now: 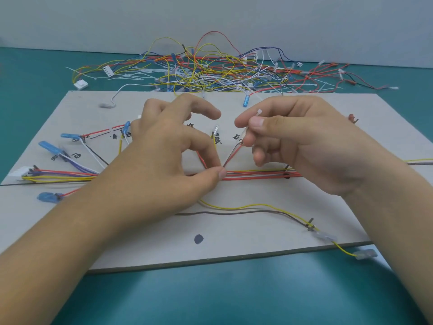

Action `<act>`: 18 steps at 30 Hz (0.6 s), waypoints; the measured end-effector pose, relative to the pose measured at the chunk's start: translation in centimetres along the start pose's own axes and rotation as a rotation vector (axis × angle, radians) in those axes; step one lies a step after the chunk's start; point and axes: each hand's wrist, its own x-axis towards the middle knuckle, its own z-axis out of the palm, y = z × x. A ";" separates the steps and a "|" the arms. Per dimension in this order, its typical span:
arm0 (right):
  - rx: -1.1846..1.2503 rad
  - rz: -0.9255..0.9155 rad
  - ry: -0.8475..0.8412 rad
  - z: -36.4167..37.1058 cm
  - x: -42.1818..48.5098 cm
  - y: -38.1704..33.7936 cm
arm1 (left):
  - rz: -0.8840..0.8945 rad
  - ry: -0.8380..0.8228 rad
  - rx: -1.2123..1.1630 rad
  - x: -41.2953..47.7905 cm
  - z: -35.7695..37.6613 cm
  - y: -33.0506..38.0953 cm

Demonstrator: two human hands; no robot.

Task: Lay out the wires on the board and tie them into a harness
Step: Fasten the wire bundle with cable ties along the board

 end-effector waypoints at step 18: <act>0.039 -0.074 0.115 1.0 0.0 0.3 | -0.036 -0.010 -0.055 0.0 0.0 0.1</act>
